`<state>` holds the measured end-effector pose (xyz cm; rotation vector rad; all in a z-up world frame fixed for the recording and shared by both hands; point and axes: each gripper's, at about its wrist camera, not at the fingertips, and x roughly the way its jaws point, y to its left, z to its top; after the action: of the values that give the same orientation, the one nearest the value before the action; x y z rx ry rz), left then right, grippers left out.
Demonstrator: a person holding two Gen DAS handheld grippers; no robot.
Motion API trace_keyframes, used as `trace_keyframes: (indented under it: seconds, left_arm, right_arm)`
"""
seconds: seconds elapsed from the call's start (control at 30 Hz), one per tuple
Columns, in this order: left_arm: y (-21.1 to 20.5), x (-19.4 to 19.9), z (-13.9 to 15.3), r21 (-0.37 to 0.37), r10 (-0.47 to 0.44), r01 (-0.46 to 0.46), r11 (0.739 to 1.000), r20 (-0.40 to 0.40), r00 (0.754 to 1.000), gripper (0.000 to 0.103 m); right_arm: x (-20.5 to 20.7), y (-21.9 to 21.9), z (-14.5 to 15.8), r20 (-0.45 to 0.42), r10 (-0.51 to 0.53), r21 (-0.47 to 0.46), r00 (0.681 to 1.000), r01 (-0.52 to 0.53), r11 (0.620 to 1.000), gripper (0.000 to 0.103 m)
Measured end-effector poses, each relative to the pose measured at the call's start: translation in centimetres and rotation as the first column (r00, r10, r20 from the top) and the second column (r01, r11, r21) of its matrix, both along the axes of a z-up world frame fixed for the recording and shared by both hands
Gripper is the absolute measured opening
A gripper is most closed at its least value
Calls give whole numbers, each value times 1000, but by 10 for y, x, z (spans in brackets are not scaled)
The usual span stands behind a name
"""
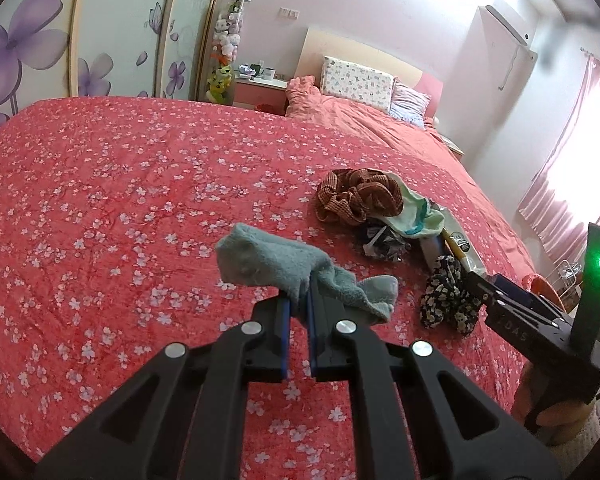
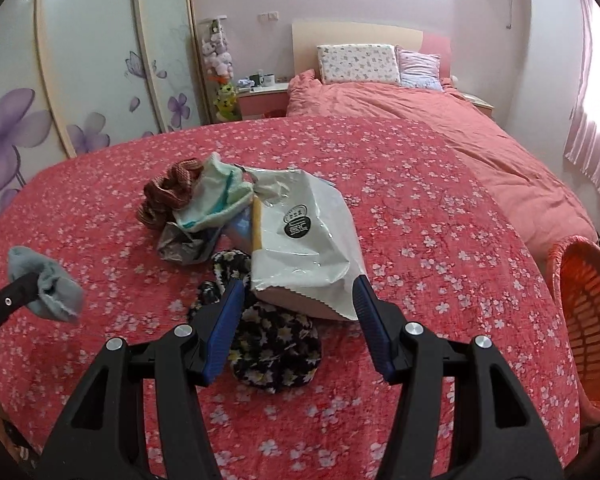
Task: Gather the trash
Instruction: 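Hold the grey sock in the left tool while the right tool reaches the white snack bag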
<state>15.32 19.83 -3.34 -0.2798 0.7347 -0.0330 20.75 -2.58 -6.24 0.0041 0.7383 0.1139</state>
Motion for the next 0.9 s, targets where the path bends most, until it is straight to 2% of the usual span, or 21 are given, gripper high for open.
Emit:
trace_keyframes:
  seconds: [0.13,0.3,0.63,0.9]
  left_arm:
    - [0,1,-1,-3,-3,3,1000,-3,1000,8]
    - [-2,3,-3,-3,-5,5,1000,-8,1000,8]
    - [-11,9,-5,-3,-18,18,1000,-11,1000,8]
    - [-16,12,-8,-8,-26,25,1000,-19,999,8]
  right_arm:
    - [0,-1,0,-4,0,10,1000,0,1000,44]
    - [-4,-8,9,20,-10,43,1000,9,999,44]
    - [-4,-40,19,40,-92,176,995,83,981,43]
    - [-1,-37,7,36,-102,111,994,98,989,43]
